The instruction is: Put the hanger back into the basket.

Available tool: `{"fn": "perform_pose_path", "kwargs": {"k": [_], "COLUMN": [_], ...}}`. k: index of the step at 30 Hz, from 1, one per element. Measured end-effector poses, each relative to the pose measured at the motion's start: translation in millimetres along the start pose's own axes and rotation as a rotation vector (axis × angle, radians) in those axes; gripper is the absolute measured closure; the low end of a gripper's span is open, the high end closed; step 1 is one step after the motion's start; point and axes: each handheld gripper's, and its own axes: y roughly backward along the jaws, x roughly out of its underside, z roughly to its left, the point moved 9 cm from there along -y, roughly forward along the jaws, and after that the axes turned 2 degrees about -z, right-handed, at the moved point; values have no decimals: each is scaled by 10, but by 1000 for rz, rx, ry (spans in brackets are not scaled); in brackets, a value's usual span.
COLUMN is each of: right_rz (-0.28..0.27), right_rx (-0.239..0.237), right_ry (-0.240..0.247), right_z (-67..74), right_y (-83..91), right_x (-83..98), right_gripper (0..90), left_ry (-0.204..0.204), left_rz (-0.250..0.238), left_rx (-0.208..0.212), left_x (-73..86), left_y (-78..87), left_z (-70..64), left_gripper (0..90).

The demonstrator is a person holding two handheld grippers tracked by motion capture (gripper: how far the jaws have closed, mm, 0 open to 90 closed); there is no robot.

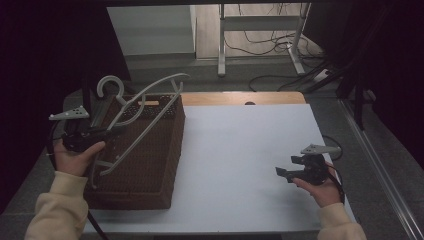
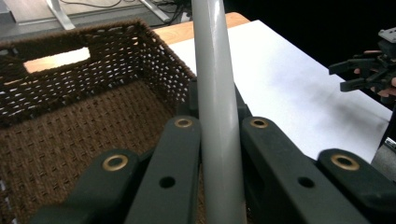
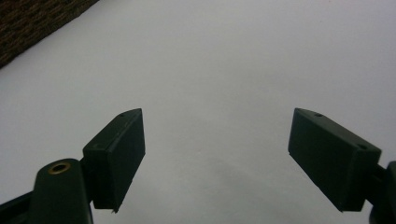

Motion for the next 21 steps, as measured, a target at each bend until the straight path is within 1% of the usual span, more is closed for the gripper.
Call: {"fn": "perform_pose_path", "kwargs": {"k": [6, 10, 15, 21], "right_rz": [5, 7, 8, 7], "right_rx": [3, 2, 4, 5], "right_ry": [2, 0, 0, -3], "right_z": [-6, -9, -11, -15], "right_y": [-4, -5, -5, -2], "right_x": [8, 13, 15, 15], "right_gripper": [188, 188, 187, 186], "left_ry": [11, 22, 20, 15], "left_rz": [11, 18, 25, 58], "left_rx": [-4, -16, -28, -46], "left_x": [81, 122, 159, 247], "left_y": [-2, 7, 38, 24], "left_z": [107, 184, 266, 360], "left_gripper": [874, 874, 874, 874]}}
